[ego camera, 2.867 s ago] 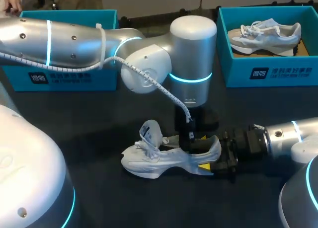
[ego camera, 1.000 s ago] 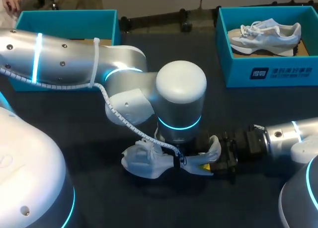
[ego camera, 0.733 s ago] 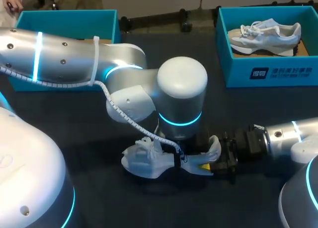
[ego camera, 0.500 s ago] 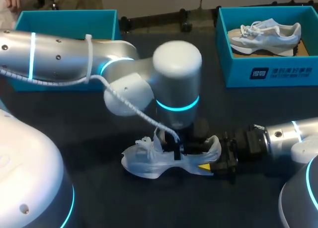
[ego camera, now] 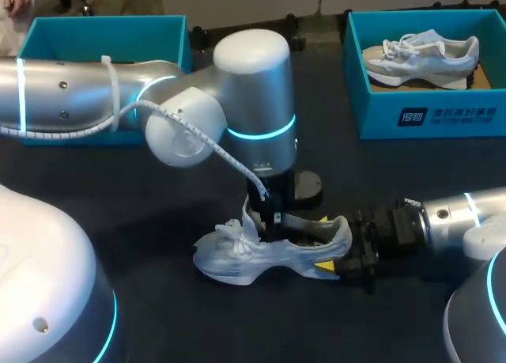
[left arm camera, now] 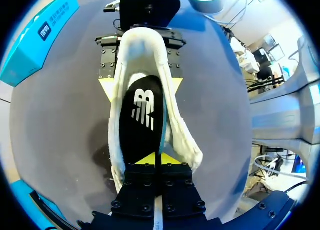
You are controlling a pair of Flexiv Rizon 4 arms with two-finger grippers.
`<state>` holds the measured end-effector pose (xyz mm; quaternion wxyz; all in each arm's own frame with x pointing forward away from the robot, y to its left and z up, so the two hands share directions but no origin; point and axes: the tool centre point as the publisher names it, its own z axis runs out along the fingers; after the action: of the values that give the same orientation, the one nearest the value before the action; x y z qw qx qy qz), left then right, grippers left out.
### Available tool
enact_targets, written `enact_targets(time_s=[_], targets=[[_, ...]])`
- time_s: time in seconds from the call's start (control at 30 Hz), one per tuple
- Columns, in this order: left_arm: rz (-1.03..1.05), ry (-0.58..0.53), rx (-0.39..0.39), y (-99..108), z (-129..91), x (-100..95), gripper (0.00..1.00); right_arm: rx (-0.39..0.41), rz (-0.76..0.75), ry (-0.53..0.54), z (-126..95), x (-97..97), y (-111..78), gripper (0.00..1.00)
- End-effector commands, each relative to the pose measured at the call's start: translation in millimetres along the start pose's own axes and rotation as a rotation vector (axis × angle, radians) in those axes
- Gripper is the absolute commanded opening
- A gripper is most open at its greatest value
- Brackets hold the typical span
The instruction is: Take the shoe out of the shoebox, open the shoe tongue, remove and reinsert the insole, then place the shoe into the shoebox
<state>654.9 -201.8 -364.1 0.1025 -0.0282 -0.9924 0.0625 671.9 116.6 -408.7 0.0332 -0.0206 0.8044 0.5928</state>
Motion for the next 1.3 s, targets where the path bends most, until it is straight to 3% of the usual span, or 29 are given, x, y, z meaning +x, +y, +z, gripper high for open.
enact_targets(time_s=[0.03, 0.87, 1.3], targets=[[0.0, 0.009, 0.025, 6.8, -12.1, 2.9, 0.0, 0.006, 0.001, 0.001, 1.1, 1.1, -0.1, 0.0], [0.004, 0.134, 0.14, 4.4, -42.2, 15.3, 0.0, 0.006, 0.001, 0.001, 1.1, 1.1, -0.1, 0.0], [-0.006, 0.158, 0.189, 6.1, -45.5, 9.6, 0.0, 0.006, 0.001, 0.001, 1.1, 1.1, -0.1, 0.0]])
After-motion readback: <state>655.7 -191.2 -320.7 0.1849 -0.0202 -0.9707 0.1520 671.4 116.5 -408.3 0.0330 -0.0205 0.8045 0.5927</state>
